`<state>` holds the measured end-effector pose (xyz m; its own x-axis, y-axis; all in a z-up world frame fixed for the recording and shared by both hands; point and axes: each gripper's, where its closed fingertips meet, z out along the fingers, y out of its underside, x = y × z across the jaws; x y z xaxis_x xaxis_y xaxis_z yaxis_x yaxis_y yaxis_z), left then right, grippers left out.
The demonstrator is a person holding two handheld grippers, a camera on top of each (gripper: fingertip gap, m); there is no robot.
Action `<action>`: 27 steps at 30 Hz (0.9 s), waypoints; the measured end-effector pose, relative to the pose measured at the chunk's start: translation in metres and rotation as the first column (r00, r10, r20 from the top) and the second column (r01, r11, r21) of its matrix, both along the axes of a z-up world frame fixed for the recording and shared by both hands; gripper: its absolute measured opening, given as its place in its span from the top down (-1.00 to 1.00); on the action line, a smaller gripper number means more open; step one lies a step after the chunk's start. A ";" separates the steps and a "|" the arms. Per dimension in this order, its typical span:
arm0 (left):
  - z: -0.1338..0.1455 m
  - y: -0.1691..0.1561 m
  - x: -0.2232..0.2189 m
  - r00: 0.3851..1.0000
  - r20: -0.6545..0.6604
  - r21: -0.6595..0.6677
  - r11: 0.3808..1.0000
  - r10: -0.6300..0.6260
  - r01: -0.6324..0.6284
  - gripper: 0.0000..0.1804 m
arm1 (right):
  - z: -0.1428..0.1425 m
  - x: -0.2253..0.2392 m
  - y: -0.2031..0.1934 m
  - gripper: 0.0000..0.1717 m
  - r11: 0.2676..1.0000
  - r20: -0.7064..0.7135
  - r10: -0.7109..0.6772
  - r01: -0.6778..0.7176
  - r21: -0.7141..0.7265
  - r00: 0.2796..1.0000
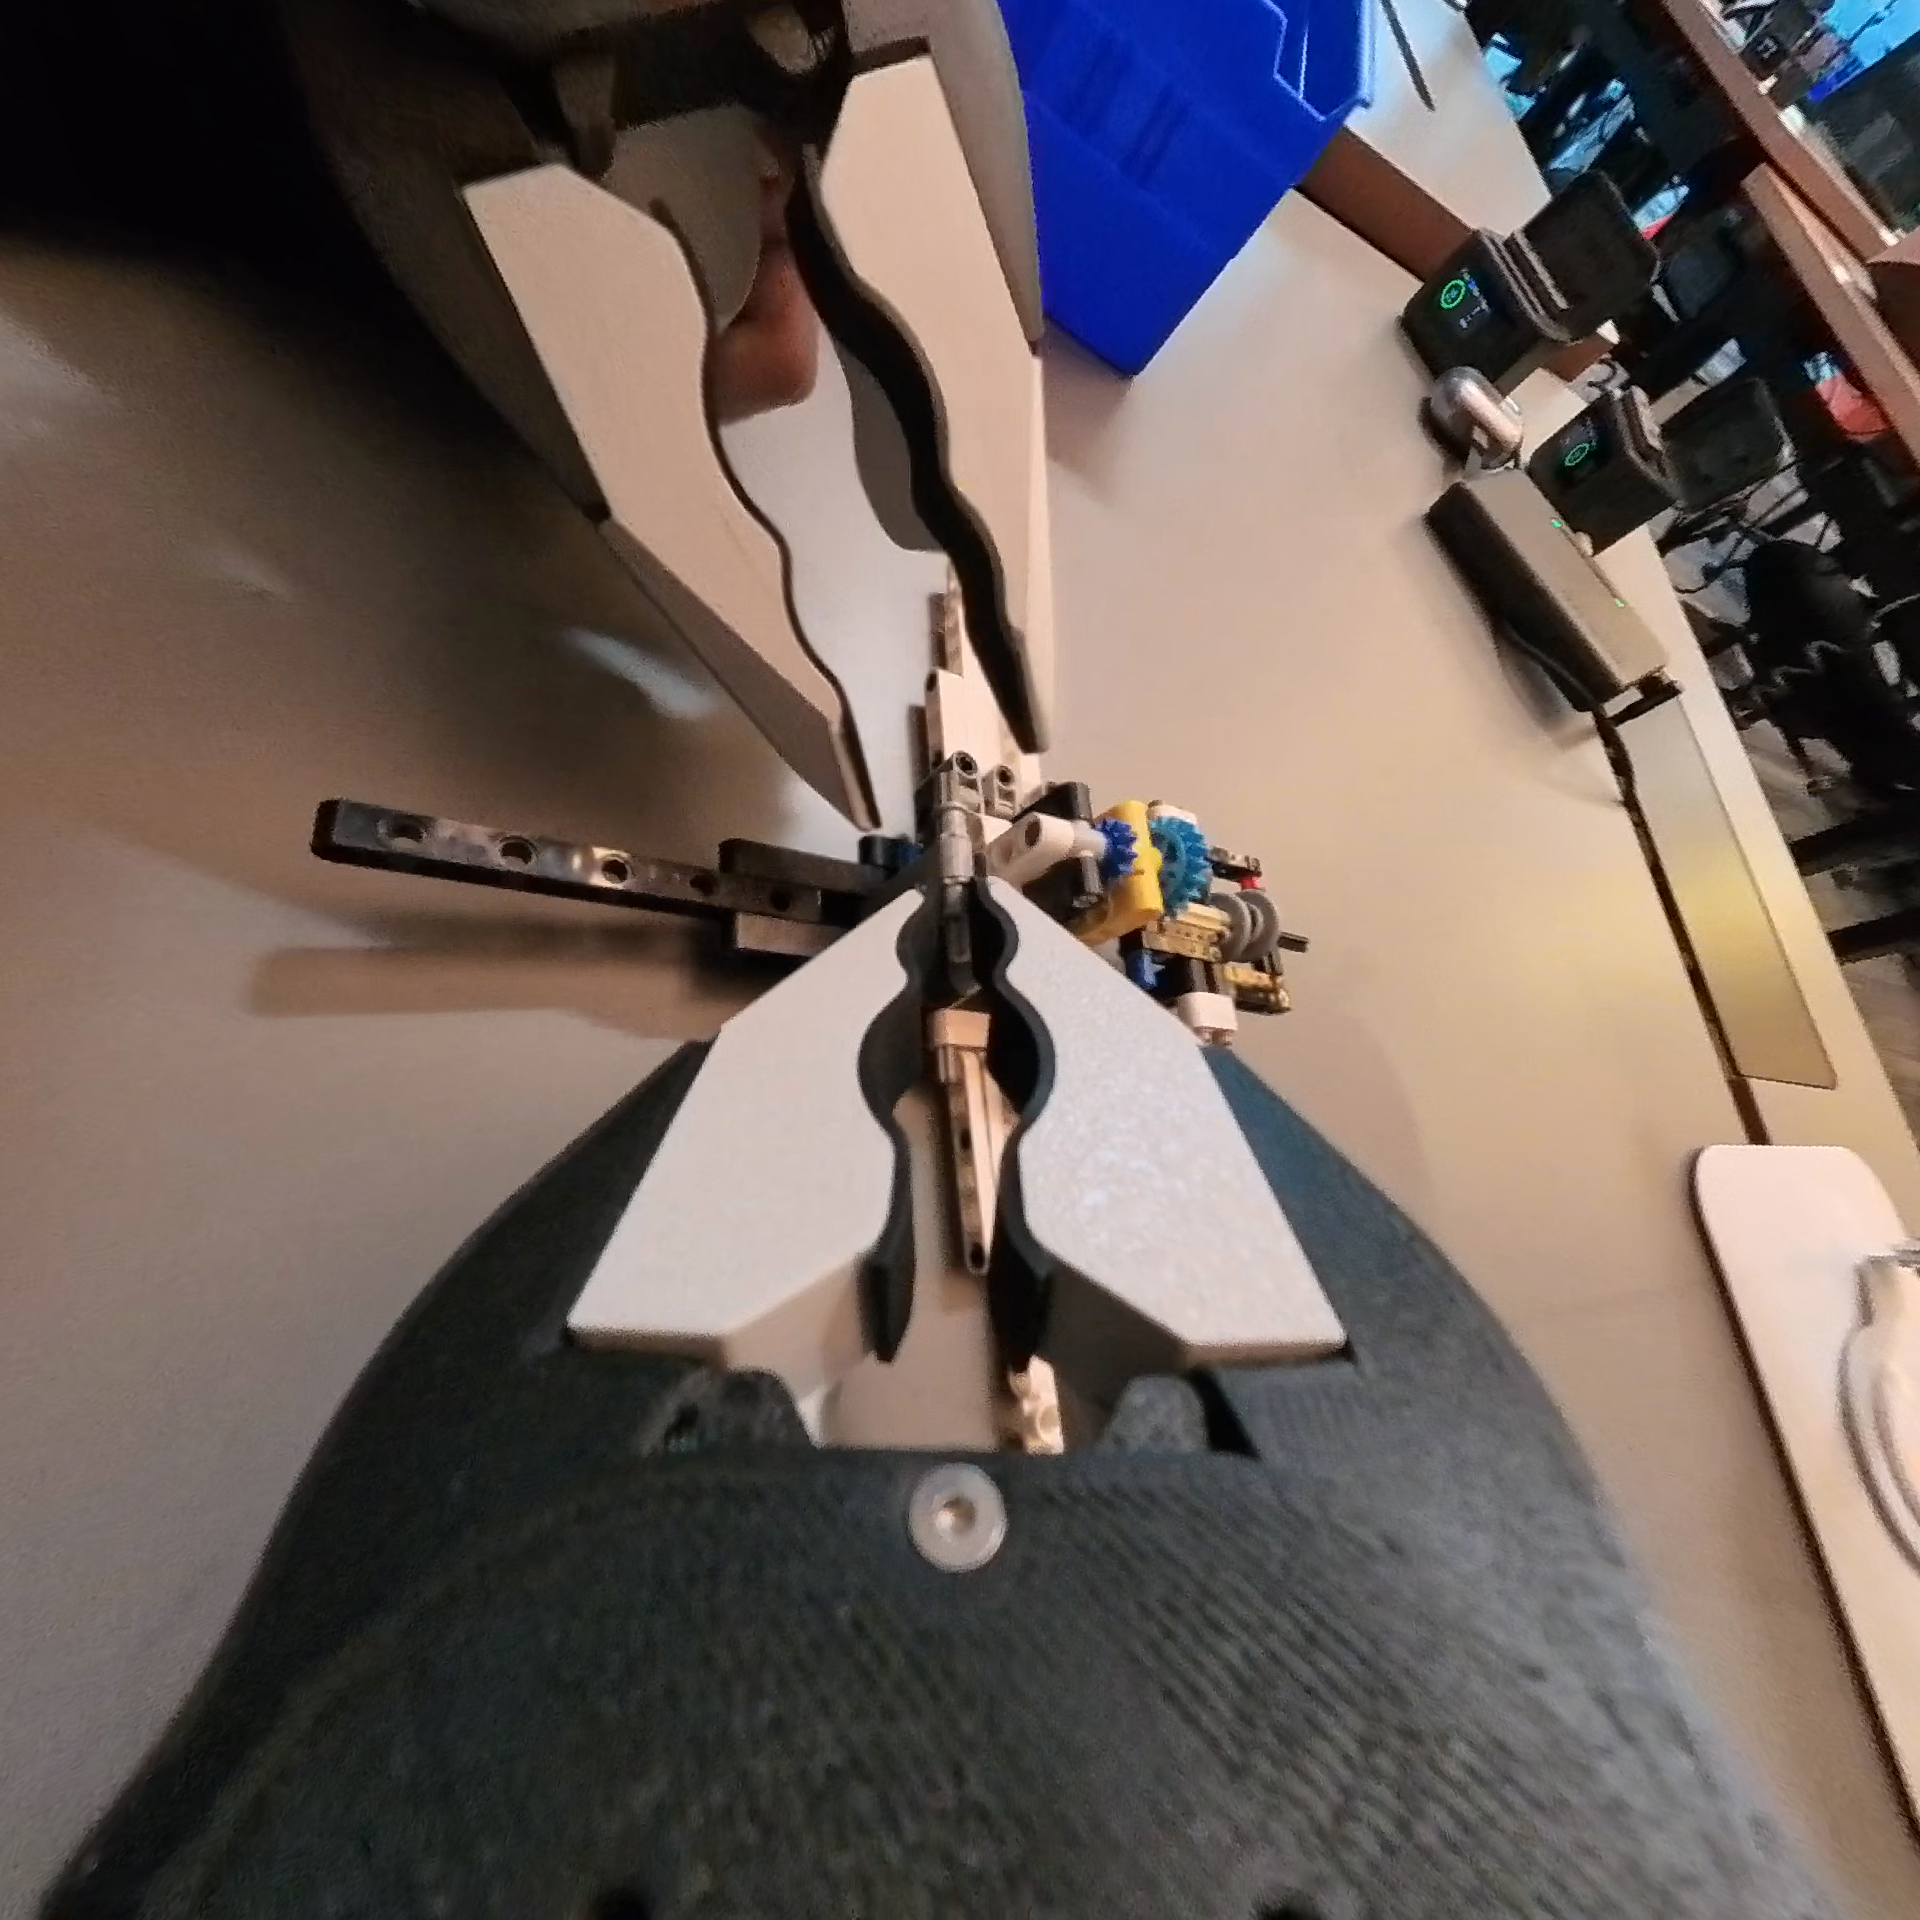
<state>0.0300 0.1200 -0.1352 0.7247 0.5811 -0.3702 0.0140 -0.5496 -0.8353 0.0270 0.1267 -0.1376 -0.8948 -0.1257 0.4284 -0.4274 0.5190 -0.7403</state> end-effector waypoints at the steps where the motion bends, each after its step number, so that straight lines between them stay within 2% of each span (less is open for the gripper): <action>1: 0.000 0.000 -0.001 1.000 -0.012 -0.016 1.000 -0.004 0.004 0.72 | 0.000 0.000 0.000 0.97 1.000 0.015 0.001 -0.001 -0.002 1.000; 2: -0.001 0.000 -0.003 1.000 -0.027 -0.043 0.999 0.003 -0.004 0.85 | 0.000 0.001 0.000 0.96 1.000 0.028 0.003 -0.002 -0.004 1.000; 5: -0.007 0.001 -0.005 0.998 -0.053 -0.138 0.990 -0.016 0.008 0.90 | 0.000 0.001 -0.001 0.96 1.000 0.051 0.007 -0.007 0.001 0.999; 10: -0.008 0.000 -0.006 0.990 -0.137 -0.237 0.971 -0.035 0.001 0.92 | 0.000 0.001 -0.001 0.96 1.000 0.094 0.005 -0.005 0.003 0.996; 14: -0.006 0.003 -0.006 0.954 -0.291 -0.360 0.932 -0.067 -0.044 0.94 | 0.000 0.001 -0.001 0.96 1.000 0.138 -0.014 0.014 0.007 0.990; 20: -0.004 0.001 -0.006 0.945 -0.319 -0.374 0.926 -0.072 -0.056 0.95 | 0.000 0.001 -0.003 0.96 1.000 0.186 -0.030 0.031 -0.001 0.982; 24: -0.004 0.001 -0.005 0.921 -0.379 -0.438 0.895 -0.096 -0.088 0.96 | 0.001 0.002 -0.004 0.97 0.999 0.225 -0.041 0.043 -0.003 0.973; 25: -0.004 0.000 -0.006 0.924 -0.373 -0.440 0.893 -0.088 -0.092 0.95 | 0.000 0.002 -0.004 0.97 0.999 0.235 -0.045 0.046 -0.002 0.971; 27: -0.005 0.000 -0.004 0.958 -0.280 -0.362 0.931 -0.060 -0.047 0.96 | 0.000 0.003 -0.003 0.97 0.999 0.255 -0.042 0.045 -0.005 0.966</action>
<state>0.0264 0.1202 -0.1404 0.5621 0.3644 -0.7425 -0.1967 -0.8130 -0.5480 0.0296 0.1234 -0.1371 -0.9792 -0.0805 0.1863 -0.2005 0.5243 -0.8276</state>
